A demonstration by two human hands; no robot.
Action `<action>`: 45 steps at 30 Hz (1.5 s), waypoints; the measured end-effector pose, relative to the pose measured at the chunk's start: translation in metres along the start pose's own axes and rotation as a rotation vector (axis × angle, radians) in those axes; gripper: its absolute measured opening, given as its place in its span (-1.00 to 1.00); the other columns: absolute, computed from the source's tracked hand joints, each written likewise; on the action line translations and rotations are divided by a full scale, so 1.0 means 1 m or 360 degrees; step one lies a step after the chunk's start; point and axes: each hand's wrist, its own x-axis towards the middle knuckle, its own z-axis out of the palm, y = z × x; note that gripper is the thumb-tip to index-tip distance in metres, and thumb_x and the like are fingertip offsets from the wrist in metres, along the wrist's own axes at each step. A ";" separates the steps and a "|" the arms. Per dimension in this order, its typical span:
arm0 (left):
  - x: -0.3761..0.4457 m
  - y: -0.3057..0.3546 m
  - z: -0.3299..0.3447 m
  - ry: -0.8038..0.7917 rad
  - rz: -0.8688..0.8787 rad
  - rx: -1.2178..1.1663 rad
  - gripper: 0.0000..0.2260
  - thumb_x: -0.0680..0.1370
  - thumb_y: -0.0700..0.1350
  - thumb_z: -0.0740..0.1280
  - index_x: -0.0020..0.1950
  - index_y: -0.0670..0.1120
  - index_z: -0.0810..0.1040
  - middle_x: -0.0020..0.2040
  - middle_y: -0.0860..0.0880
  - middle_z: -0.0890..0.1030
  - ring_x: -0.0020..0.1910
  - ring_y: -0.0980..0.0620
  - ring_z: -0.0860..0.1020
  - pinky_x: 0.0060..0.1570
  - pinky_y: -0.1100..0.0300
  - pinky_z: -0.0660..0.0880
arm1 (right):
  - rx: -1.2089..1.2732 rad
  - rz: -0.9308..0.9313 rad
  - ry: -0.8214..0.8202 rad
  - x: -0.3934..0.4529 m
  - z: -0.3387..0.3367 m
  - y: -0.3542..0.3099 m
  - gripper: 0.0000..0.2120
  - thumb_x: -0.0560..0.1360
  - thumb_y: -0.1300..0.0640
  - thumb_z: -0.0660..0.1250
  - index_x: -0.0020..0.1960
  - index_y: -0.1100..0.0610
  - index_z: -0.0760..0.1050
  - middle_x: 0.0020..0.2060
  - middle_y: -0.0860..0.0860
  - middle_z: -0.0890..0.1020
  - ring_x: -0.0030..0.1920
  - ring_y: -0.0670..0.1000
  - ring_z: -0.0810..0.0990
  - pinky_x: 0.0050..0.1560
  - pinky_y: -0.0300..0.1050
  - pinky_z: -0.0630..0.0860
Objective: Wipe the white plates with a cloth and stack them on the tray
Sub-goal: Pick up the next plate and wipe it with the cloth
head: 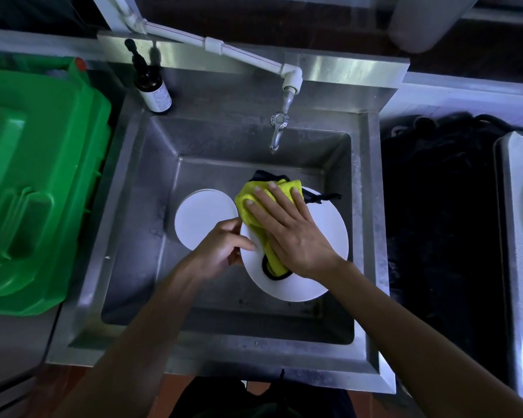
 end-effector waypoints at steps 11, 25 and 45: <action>-0.004 -0.001 0.007 0.0162 0.0135 -0.0069 -0.56 0.31 -0.31 0.39 0.14 -0.02 0.69 0.09 -0.15 0.71 0.01 -0.14 0.70 -0.22 0.05 0.59 | -0.0181 0.0522 0.0124 0.032 -0.010 0.022 -0.53 0.66 0.10 0.14 0.57 0.08 0.26 0.51 0.07 0.34 0.52 0.16 0.27 0.48 0.26 0.13; -0.006 0.011 0.013 0.0514 0.0315 -0.0243 -0.53 0.27 -0.26 0.38 0.18 -0.06 0.64 0.15 -0.20 0.67 0.03 -0.19 0.64 -0.15 -0.05 0.54 | -0.0018 0.1206 0.0272 0.001 0.013 0.040 -0.46 0.70 -0.07 0.04 0.62 0.01 0.00 0.58 0.05 0.16 0.53 0.14 0.19 0.43 0.19 0.25; -0.004 -0.001 0.026 0.0656 0.0344 -0.0616 -0.59 0.44 -0.45 0.28 0.18 -0.11 0.66 0.17 -0.23 0.67 0.11 -0.24 0.65 0.11 -0.19 0.62 | 0.0200 0.1354 0.0417 -0.002 0.049 -0.073 -0.47 0.71 0.08 0.08 0.63 0.10 0.02 0.63 0.12 -0.07 0.62 0.15 -0.21 0.57 0.27 -0.19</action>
